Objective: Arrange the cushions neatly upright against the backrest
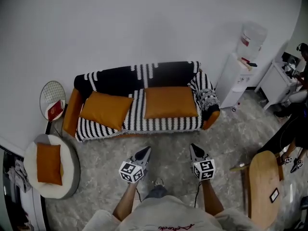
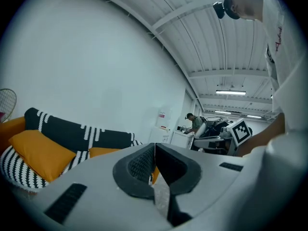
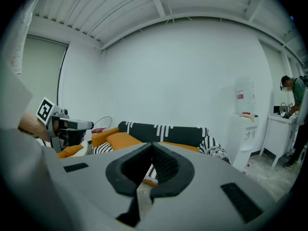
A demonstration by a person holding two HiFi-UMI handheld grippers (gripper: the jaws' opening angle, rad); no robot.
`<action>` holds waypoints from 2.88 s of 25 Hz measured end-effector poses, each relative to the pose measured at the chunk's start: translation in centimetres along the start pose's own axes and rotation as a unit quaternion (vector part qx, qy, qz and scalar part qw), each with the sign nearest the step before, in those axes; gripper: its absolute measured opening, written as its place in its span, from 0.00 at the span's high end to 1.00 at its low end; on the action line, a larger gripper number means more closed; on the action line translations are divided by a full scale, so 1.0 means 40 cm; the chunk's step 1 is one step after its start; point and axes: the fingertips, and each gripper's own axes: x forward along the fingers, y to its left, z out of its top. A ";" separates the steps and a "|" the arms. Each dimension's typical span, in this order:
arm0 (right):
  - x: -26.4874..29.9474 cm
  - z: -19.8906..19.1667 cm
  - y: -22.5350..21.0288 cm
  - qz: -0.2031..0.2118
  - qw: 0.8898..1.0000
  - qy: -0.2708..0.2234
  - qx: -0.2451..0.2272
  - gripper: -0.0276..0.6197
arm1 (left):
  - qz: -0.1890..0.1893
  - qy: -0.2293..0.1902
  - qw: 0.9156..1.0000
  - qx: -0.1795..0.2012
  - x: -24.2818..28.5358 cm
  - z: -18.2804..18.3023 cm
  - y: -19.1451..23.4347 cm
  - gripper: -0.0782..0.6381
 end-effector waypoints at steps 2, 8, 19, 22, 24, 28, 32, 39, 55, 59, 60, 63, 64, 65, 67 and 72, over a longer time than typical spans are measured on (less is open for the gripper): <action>0.058 0.018 -0.008 -0.004 1.000 0.001 0.000 0.91 | -0.001 -0.001 1.000 -0.001 0.028 0.019 0.053 0.85; 0.196 0.058 -0.027 -0.014 1.000 -0.002 0.003 0.91 | -0.006 -0.002 1.000 -0.003 0.100 0.058 0.179 0.85; 0.256 0.062 -0.049 -0.039 0.999 0.003 0.010 0.91 | -0.040 0.006 0.999 0.000 0.166 0.080 0.227 0.85; 0.253 0.059 -0.059 -0.046 0.999 0.001 0.011 0.91 | -0.044 0.007 0.999 0.000 0.176 0.077 0.230 0.85; 0.252 0.056 -0.066 -0.049 0.999 0.001 0.013 0.91 | -0.047 0.007 0.999 0.000 0.185 0.078 0.231 0.85; 0.267 0.051 -0.083 -0.051 0.999 0.002 0.016 0.91 | -0.049 0.008 0.999 0.002 0.210 0.081 0.240 0.85; 0.295 0.042 -0.108 -0.049 0.999 0.003 0.019 0.91 | -0.048 0.010 0.999 0.007 0.239 0.082 0.257 0.85; 0.401 0.040 -0.169 -0.042 0.999 0.006 0.023 0.91 | -0.040 0.014 0.999 0.010 0.335 0.092 0.335 0.85; 0.770 0.149 -0.485 -0.015 0.999 0.020 0.029 0.91 | -0.021 0.027 0.999 0.008 0.759 0.219 0.533 0.85; 0.864 0.175 -0.582 -0.013 0.999 0.021 0.034 0.91 | -0.019 0.028 0.999 0.007 0.883 0.256 0.577 0.85; 0.887 0.183 -0.606 -0.012 0.999 0.022 0.035 0.91 | -0.018 0.029 0.999 0.007 0.913 0.266 0.589 0.85; 0.961 0.210 -0.676 -0.011 0.999 0.021 0.036 0.91 | -0.013 0.029 0.999 0.007 0.999 0.293 0.630 0.85; 0.985 0.217 -0.696 -0.010 0.999 0.020 0.036 0.91 | -0.012 0.029 0.999 0.007 1.023 0.301 0.643 0.85; 1.006 0.223 -0.713 -0.008 0.999 0.020 0.036 0.91 | -0.009 0.029 1.000 0.007 1.044 0.306 0.653 0.85; 1.040 0.225 -0.745 -0.004 0.999 0.022 0.036 0.91 | -0.006 0.031 0.999 0.006 1.082 0.307 0.667 0.85; 1.115 0.213 -0.804 0.002 0.999 0.036 0.039 0.91 | 0.001 0.050 0.999 0.001 1.137 0.282 0.702 0.85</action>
